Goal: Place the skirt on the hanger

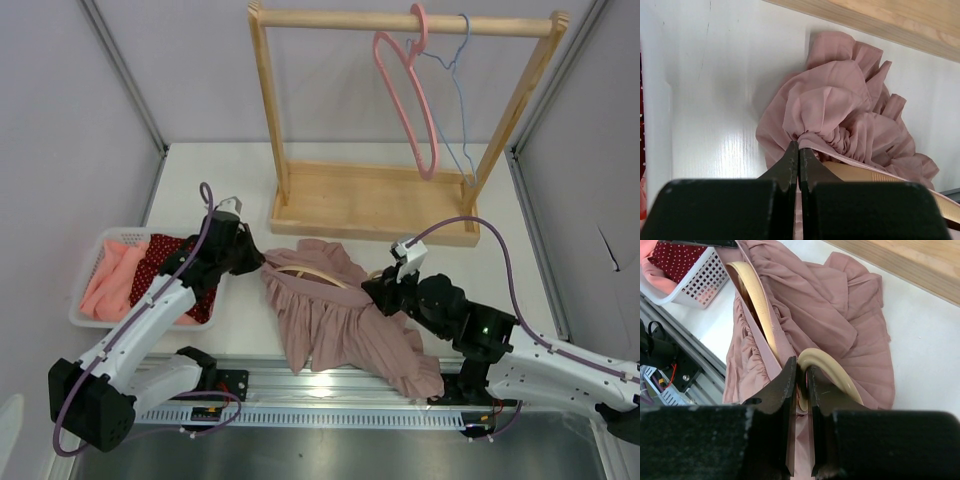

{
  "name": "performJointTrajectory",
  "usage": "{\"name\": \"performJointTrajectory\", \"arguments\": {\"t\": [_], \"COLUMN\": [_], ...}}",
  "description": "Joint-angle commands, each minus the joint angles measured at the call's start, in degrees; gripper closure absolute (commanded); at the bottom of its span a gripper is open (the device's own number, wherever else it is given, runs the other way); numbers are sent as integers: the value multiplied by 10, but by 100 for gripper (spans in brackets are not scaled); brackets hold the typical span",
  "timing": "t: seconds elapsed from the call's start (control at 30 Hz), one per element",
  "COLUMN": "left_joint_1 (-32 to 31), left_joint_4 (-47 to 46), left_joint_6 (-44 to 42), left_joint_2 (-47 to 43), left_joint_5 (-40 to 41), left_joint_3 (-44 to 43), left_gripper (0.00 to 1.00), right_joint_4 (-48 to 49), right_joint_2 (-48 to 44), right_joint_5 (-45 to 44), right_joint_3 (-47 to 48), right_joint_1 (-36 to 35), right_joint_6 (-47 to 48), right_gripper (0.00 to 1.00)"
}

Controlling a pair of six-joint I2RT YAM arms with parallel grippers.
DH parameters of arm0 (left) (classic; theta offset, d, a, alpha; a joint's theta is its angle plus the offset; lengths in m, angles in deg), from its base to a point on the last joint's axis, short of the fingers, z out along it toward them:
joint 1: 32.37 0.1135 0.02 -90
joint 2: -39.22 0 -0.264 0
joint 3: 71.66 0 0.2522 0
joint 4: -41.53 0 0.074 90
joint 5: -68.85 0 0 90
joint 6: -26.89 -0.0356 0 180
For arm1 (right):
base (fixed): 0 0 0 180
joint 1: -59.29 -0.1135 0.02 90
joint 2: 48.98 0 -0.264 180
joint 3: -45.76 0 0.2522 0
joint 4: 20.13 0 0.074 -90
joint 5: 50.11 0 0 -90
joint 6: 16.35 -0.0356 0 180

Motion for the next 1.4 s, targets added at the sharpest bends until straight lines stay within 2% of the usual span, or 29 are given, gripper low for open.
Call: {"name": "performJointTrajectory", "arguments": {"t": [0.0, 0.17, 0.37, 0.53, 0.7, 0.77, 0.87, 1.0, 1.1, 1.17, 1.23, 1.37], "left_joint_1": [17, 16, -4, -62, -123, -132, -157, -206, -215, -219, -218, -223], "left_joint_4": [-10, -21, 1, 57, 109, 127, 151, 163, 181, 207, 221, 220], "left_joint_6": [-16, -31, -59, -72, -78, -81, -88, -76, -74, -84, -103, -125], "left_joint_2": [-15, -3, 29, 59, 63, 66, 84, 85, 81, 82, 91, 115], "left_joint_5": [87, 50, 34, 49, 68, 64, 48, 68, 66, 102, 126, 100], "left_joint_3": [-23, -45, -131, -214, -296, -330, -370, -383, -418, -433, -433, -412], "left_gripper": [100, 100, 100, 100, 100, 100, 100, 100, 100, 100, 99, 97], "right_joint_4": [-66, -47, -37, -31, -58, -62, -17, -28, 0, 25, 10, 17], "right_joint_2": [-6, 8, 109, 194, 263, 274, 259, 308, 319, 324, 328, 267], "right_joint_5": [-10, 13, -49, -93, -117, -95, -4, -11, 5, 34, 43, 72], "right_joint_3": [10, 20, 105, 182, 317, 336, 342, 379, 366, 353, 378, 383], "right_joint_1": [-6, -28, -85, -102, -86, -43, -21, -23, -22, -10, -14, -20], "right_joint_6": [17, 38, 72, 101, 157, 163, 158, 156, 157, 154, 165, 181], "right_gripper": [100, 100, 100, 100, 100, 100, 100, 100, 100, 100, 100, 100]}}
